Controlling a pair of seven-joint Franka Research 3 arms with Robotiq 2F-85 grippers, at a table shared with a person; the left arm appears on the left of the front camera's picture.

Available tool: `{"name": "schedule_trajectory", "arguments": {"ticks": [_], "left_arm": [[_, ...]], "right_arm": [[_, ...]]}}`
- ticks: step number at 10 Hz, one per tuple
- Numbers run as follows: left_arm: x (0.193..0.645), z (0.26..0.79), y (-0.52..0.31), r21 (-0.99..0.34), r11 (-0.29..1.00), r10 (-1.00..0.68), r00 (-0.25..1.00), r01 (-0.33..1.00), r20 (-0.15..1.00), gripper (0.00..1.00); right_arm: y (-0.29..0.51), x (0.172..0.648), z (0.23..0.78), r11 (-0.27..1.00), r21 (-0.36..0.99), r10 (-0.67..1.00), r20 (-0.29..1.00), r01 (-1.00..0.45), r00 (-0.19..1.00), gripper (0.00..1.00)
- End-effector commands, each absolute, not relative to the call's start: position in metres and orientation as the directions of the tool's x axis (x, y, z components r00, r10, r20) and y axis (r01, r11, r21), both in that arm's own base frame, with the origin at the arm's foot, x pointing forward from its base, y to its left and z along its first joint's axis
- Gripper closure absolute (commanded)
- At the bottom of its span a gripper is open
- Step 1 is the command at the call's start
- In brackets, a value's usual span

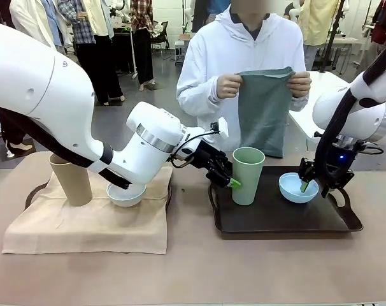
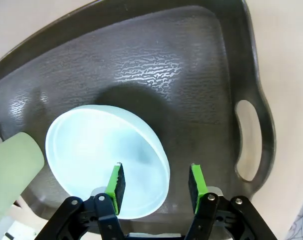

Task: Set up a tray with a mat and arrange the tableware.
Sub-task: Pick up the Picnic Bowl and Reusable plastic cup from the Handle tray in front of the human's position and hold them in the air.

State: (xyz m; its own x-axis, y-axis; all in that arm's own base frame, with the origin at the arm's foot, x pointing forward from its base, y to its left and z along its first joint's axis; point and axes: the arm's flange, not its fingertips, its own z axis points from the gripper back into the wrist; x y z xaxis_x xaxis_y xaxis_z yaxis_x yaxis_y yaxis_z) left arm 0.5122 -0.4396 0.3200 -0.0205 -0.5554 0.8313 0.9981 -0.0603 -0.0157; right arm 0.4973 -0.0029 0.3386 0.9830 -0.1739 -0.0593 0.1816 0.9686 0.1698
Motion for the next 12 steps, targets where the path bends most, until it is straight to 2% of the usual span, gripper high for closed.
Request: {"name": "schedule_trajectory", "arguments": {"ticks": [1, 12], "left_arm": [[0.518, 0.314, -0.439, -0.007, -0.069, -0.522, -0.030, 0.998, 0.852, 0.00], [0.525, 0.288, -0.463, -0.031, -0.114, -0.516, -0.032, 0.993, 0.856, 0.00]], "right_arm": [[0.002, 0.506, 0.333, 0.974, 0.123, -0.184, -0.049, 0.189, 0.982, 0.33], [0.008, 0.517, 0.332, 0.989, 0.090, -0.117, -0.019, 0.118, 0.993, 0.33]]}}
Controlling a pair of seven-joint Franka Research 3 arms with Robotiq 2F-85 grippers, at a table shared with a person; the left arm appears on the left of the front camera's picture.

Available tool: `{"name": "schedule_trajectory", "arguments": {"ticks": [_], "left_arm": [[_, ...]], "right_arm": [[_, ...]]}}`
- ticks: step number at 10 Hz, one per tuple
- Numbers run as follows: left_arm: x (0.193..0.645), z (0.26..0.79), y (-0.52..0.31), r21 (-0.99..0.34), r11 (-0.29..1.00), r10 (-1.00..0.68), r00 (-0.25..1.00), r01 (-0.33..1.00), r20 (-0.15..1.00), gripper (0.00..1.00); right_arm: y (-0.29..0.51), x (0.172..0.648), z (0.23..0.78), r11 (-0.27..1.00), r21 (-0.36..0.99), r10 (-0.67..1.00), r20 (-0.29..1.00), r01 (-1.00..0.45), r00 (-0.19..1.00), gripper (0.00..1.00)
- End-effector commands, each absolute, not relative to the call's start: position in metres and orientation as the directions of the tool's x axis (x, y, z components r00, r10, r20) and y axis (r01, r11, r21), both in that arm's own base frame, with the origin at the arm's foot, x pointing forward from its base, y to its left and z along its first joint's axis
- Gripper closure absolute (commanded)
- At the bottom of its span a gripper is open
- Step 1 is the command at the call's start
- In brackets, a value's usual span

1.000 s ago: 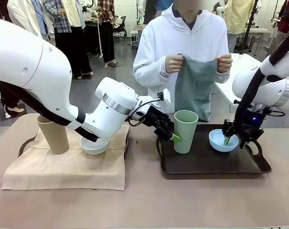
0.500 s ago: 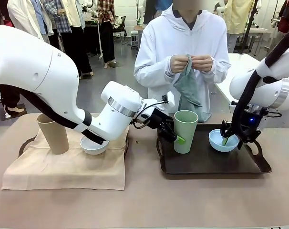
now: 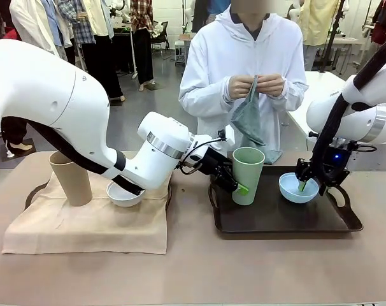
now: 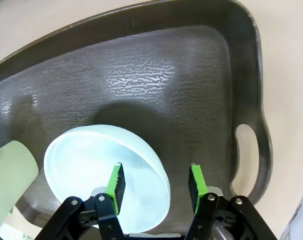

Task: Set up a tray with a mat and arrange the tableware.
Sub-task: Pick up the Picnic Bowl and Reusable plastic cup from the Handle tray in front of the human's position and hold them in the air.

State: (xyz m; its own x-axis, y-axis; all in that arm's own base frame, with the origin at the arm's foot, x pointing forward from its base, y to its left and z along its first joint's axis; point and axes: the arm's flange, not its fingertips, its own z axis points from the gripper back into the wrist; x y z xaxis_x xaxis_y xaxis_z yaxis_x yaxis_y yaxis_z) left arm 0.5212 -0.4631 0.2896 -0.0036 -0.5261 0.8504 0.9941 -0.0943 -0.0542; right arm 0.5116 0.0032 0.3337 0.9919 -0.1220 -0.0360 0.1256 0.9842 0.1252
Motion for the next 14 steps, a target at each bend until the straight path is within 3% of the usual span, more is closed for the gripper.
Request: {"name": "schedule_trajectory", "arguments": {"ticks": [1, 4, 5, 6, 7, 8, 9, 11, 12, 13, 14], "left_arm": [[0.5249, 0.2852, -0.4636, -0.028, -0.106, -0.507, -0.030, 0.994, 0.861, 0.00], [0.5249, 0.2795, -0.4692, -0.029, -0.100, -0.494, -0.024, 0.995, 0.869, 0.00], [0.5245, 0.2798, -0.4701, -0.028, -0.094, -0.482, -0.022, 0.995, 0.876, 0.59], [0.5249, 0.2801, -0.4703, -0.026, -0.097, -0.479, -0.024, 0.995, 0.877, 0.59], [0.5242, 0.2803, -0.4716, -0.030, -0.096, -0.479, -0.020, 0.995, 0.877, 1.00], [0.5243, 0.2805, -0.4714, -0.034, -0.096, -0.485, -0.017, 0.995, 0.874, 0.64], [0.5247, 0.2800, -0.4715, -0.035, -0.098, -0.488, -0.017, 0.995, 0.873, 1.00], [0.5247, 0.2806, -0.4717, -0.041, -0.097, -0.491, -0.011, 0.994, 0.871, 1.00], [0.5249, 0.2806, -0.4716, -0.043, -0.096, -0.494, -0.010, 0.994, 0.870, 0.77], [0.5247, 0.2803, -0.4717, -0.046, -0.096, -0.496, -0.008, 0.994, 0.868, 0.77], [0.5250, 0.2806, -0.4712, -0.049, -0.093, -0.503, -0.005, 0.994, 0.864, 1.00]], "right_arm": [[0.0095, 0.5177, 0.3328, 0.991, 0.087, -0.103, -0.015, 0.104, 0.995, 0.33], [0.0104, 0.5184, 0.3318, 0.993, 0.089, -0.075, -0.024, 0.077, 0.997, 0.33], [0.0103, 0.5174, 0.3314, 0.994, 0.092, -0.057, -0.033, 0.060, 0.998, 0.92], [0.0100, 0.5175, 0.3321, 0.994, 0.093, -0.054, -0.033, 0.056, 0.998, 0.92], [0.0097, 0.5166, 0.3324, 0.994, 0.091, -0.051, -0.031, 0.054, 0.998, 1.00], [0.0098, 0.5168, 0.3326, 0.994, 0.090, -0.053, -0.031, 0.055, 0.998, 0.98], [0.0092, 0.5167, 0.3331, 0.995, 0.084, -0.051, -0.032, 0.054, 0.998, 1.00], [0.0078, 0.5168, 0.3329, 0.995, 0.081, -0.052, -0.032, 0.055, 0.998, 1.00], [0.0066, 0.5169, 0.3328, 0.995, 0.081, -0.053, -0.035, 0.055, 0.998, 1.00], [0.0060, 0.5166, 0.3330, 0.995, 0.080, -0.051, -0.036, 0.054, 0.998, 1.00], [0.0058, 0.5166, 0.3330, 0.995, 0.082, -0.051, -0.038, 0.054, 0.998, 1.00]]}}
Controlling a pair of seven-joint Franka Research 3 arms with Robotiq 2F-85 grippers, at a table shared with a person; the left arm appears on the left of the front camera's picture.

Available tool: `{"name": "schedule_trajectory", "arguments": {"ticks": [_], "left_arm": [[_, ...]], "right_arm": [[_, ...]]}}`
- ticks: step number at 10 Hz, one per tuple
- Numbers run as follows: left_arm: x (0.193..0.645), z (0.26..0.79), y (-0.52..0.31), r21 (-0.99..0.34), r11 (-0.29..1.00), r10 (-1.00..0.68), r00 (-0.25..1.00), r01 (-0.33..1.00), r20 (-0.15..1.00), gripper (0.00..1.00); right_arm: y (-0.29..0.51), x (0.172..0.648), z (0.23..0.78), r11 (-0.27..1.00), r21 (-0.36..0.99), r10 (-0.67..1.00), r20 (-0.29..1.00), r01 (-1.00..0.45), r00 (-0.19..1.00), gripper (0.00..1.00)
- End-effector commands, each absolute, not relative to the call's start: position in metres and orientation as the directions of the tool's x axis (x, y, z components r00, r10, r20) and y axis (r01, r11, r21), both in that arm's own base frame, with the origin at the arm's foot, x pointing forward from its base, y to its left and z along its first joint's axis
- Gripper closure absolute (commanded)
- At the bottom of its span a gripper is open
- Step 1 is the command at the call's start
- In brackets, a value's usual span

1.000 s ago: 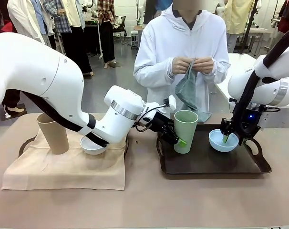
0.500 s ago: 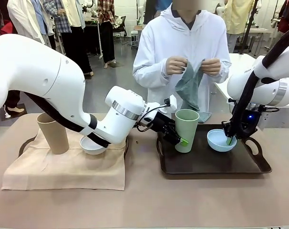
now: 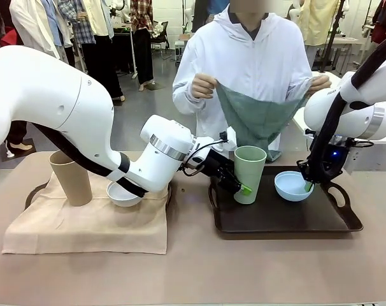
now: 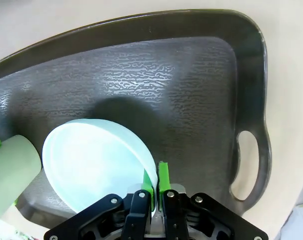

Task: Set up a tray with a mat and arrange the tableware.
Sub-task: Pick up the Picnic Bowl and Reusable plastic cup from the Handle tray in front of the human's position and hold them in the air.

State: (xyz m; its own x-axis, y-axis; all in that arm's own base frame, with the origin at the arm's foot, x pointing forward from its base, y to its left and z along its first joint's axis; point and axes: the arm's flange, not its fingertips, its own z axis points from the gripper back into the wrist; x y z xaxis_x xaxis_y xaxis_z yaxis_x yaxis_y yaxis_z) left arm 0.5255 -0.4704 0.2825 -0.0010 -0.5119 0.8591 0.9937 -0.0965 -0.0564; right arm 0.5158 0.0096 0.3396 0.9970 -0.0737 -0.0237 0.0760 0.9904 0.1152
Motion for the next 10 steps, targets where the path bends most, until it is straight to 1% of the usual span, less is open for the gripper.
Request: {"name": "schedule_trajectory", "arguments": {"ticks": [1, 2, 3, 4, 7, 8, 10], "left_arm": [[0.522, 0.282, -0.470, -0.022, -0.074, -0.536, -0.021, 0.997, 0.844, 0.77], [0.515, 0.300, -0.465, -0.023, -0.066, -0.558, -0.018, 0.998, 0.830, 0.77], [0.505, 0.328, -0.458, 0.000, -0.047, -0.571, -0.027, 0.999, 0.821, 0.77], [0.495, 0.356, -0.451, 0.055, -0.014, -0.597, -0.053, 0.998, 0.800, 0.77], [0.467, 0.429, -0.449, 0.099, 0.026, -0.611, -0.062, 0.995, 0.789, 0.77], [0.459, 0.449, -0.453, 0.118, 0.030, -0.600, -0.076, 0.993, 0.796, 0.77], [0.443, 0.487, -0.480, 0.115, 0.048, -0.584, -0.066, 0.992, 0.809, 0.77]], "right_arm": [[0.004, 0.516, 0.334, 0.995, 0.086, -0.050, -0.040, 0.053, 0.998, 1.00], [0.003, 0.508, 0.351, 0.987, 0.160, -0.013, -0.082, 0.026, 0.997, 1.00], [0.001, 0.494, 0.382, 0.978, 0.206, 0.012, -0.081, 0.005, 0.997, 1.00], [0.000, 0.479, 0.414, 0.976, 0.219, 0.026, -0.075, -0.009, 0.997, 1.00], [0.005, 0.427, 0.505, 0.971, 0.232, 0.072, -0.035, -0.062, 0.997, 1.00], [0.008, 0.413, 0.527, 0.973, 0.219, 0.076, -0.023, -0.069, 0.997, 1.00], [0.014, 0.395, 0.555, 0.975, 0.209, 0.074, -0.004, -0.071, 0.997, 1.00]]}}
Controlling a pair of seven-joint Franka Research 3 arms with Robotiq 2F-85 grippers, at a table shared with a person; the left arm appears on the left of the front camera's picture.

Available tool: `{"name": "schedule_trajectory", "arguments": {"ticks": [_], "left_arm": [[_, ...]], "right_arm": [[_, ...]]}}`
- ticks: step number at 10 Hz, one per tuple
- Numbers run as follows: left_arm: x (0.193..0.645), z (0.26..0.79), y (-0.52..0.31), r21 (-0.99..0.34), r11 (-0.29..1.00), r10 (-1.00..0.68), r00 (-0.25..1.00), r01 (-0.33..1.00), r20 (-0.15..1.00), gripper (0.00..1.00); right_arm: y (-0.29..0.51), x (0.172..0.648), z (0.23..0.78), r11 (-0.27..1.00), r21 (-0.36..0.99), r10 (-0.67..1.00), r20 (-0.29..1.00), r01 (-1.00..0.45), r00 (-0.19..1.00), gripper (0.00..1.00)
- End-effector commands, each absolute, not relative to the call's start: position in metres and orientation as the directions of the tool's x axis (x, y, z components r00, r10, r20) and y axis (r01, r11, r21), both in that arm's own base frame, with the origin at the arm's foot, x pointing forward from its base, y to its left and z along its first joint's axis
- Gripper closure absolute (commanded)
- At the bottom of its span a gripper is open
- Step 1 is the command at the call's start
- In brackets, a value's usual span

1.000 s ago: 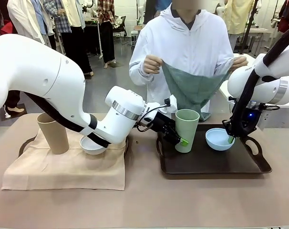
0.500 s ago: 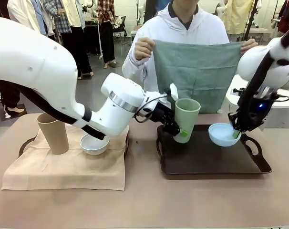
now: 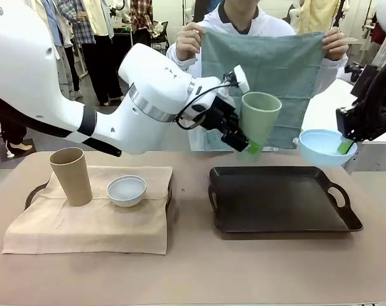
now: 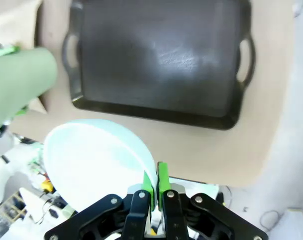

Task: Set up a tray with a mat and arrange the tableware.
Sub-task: Pick up the Picnic Bowl and Reusable plastic cup from the Handle tray in front of the human's position and hold them in the air.

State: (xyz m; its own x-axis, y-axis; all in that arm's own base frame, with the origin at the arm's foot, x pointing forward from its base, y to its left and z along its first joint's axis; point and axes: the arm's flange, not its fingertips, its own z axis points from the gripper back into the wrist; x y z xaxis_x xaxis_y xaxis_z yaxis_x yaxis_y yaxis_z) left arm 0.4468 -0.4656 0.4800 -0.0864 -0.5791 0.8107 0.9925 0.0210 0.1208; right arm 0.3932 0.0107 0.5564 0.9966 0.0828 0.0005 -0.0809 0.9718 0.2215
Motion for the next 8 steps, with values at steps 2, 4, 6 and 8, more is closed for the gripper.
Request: {"name": "schedule_trajectory", "arguments": {"ticks": [2, 4, 6, 8], "left_arm": [[0.441, 0.495, -0.491, 0.111, 0.105, -0.611, -0.024, 0.988, 0.791, 0.77], [0.438, 0.492, -0.477, 0.117, 0.038, -0.575, -0.074, 0.992, 0.815, 0.77], [0.438, 0.492, -0.477, 0.117, 0.038, -0.575, -0.074, 0.992, 0.815, 0.77], [0.438, 0.492, -0.477, 0.117, 0.038, -0.575, -0.074, 0.992, 0.815, 0.77]], "right_arm": [[0.010, 0.399, 0.551, 0.973, 0.222, 0.066, -0.021, -0.060, 0.998, 1.00], [0.011, 0.389, 0.562, 0.972, 0.221, 0.085, 0.008, -0.084, 0.996, 1.00], [0.011, 0.389, 0.562, 0.972, 0.221, 0.085, 0.008, -0.084, 0.996, 1.00], [0.011, 0.389, 0.562, 0.972, 0.221, 0.085, 0.008, -0.084, 0.996, 1.00]]}}
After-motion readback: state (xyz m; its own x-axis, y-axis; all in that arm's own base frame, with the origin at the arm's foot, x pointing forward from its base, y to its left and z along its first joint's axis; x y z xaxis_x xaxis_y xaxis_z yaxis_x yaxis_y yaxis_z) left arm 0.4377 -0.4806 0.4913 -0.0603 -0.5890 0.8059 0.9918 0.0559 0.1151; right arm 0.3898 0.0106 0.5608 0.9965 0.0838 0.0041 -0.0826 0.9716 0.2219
